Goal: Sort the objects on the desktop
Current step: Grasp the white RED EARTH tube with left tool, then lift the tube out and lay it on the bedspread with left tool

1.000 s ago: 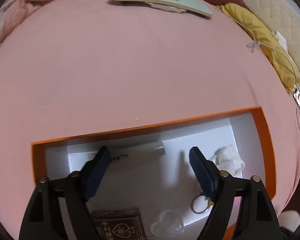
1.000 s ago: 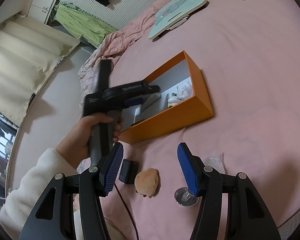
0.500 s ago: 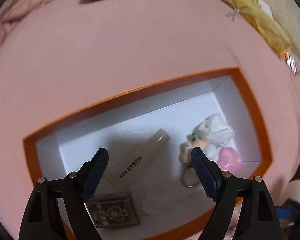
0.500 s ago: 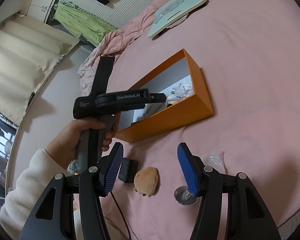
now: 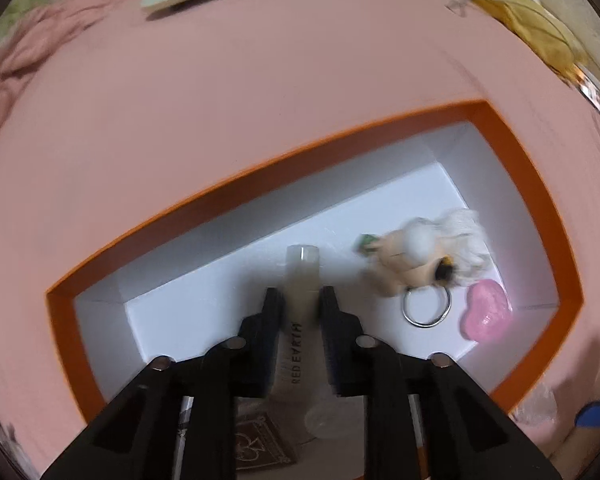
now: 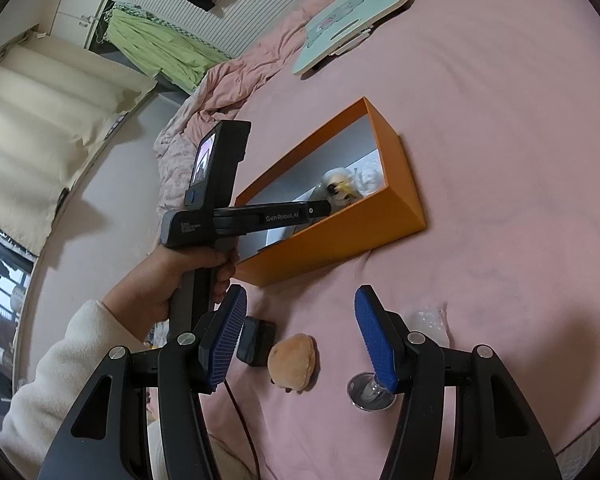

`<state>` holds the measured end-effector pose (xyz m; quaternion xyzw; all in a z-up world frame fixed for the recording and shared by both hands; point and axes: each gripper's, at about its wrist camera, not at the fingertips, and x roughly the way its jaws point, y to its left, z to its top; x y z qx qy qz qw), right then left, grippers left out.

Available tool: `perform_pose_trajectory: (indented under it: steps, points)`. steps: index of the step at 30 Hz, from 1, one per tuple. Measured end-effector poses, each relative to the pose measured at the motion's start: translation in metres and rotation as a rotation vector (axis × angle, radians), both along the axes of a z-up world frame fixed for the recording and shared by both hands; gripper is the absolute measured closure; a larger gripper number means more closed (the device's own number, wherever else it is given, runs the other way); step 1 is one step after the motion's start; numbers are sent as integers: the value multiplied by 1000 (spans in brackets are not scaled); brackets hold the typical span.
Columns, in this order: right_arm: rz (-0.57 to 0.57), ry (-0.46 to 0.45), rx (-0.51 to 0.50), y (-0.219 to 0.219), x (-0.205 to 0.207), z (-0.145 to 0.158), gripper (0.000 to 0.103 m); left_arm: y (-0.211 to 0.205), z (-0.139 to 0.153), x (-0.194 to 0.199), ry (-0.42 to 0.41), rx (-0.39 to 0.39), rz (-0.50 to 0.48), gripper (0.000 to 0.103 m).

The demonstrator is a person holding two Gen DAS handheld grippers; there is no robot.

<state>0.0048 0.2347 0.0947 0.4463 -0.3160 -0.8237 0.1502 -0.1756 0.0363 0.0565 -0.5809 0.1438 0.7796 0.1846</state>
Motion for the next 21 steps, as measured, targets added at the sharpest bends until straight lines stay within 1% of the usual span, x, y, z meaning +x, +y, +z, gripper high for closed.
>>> perform_pose_trajectory:
  steps: [1, 3, 6, 9, 11, 12, 13, 14, 15, 18, 21]
  points:
    - [-1, 0, 4, 0, 0, 0, 45, -2, 3, 2, 13, 10, 10, 86]
    - [-4, 0, 11, 1, 0, 0, 45, -7, 15, 9, 44, 60, 20, 86]
    - [-13, -2, 20, 3, 0, 0, 45, -19, 46, 22, 89, 162, 34, 86]
    - [-19, -5, 30, 4, 0, -1, 45, -25, 81, 40, 129, 263, 24, 86]
    - [-22, -6, 38, 4, 0, -2, 45, -10, 92, 47, 130, 320, 23, 86]
    - [-26, -6, 40, 5, 0, -2, 45, -8, 96, 55, 122, 347, 24, 86]
    - [-31, -6, 42, 6, 0, -2, 45, -17, 99, 65, 112, 367, 26, 86]
    - [-36, -6, 44, 7, 0, -2, 45, -11, 96, 68, 97, 384, 28, 86]
    - [-41, -6, 46, 8, 0, -2, 45, 0, 89, 73, 69, 405, 32, 86]
    - [-56, -5, 52, 10, 0, -2, 45, 13, 64, 100, -24, 461, 41, 86]
    - [-87, 4, 69, 16, 1, 0, 45, 22, 31, 129, -74, 456, 48, 86]
